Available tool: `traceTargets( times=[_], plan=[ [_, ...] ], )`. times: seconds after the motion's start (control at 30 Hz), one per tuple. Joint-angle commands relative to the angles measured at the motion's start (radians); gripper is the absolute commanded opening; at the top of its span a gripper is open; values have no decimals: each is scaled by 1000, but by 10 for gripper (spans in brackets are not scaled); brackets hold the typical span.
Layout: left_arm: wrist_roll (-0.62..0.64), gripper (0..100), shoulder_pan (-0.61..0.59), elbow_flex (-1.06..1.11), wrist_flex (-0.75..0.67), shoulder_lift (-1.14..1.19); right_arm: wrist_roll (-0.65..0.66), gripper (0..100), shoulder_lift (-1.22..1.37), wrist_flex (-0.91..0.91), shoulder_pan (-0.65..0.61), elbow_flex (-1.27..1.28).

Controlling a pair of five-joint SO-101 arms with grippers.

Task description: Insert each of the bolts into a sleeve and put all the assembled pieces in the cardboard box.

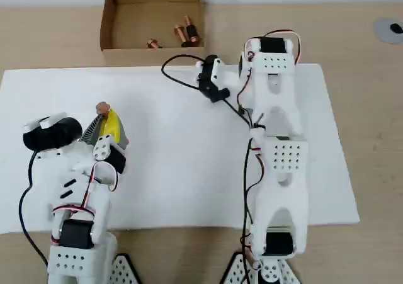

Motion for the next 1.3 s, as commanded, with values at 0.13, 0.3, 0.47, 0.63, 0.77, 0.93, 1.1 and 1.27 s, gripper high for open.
traceTargets(
  times=[0.13,0.3,0.47,0.63,0.77,0.93,1.1,1.27],
  plan=[
    [-8,3,-5,-5,-15,-19,14,210,15,-5,-4,-27],
    [-8,3,-5,-5,-15,-19,14,171,15,-3,-4,-27],
    [-8,3,-5,-6,-15,-19,14,8,15,-8,-4,-30],
    [-8,3,-5,-6,-15,-19,12,9,15,-6,-4,-35],
    [-8,3,-3,-6,-15,-19,3,9,7,-3,-8,-50],
    [-6,3,-3,-6,-15,-19,-135,9,-12,17,-8,-266],
    [-5,3,12,-6,-15,-19,-397,9,-105,23,-16,-536],
    [-21,3,80,-54,-9,-19,-697,9,-331,25,-41,-642]
  ],
)
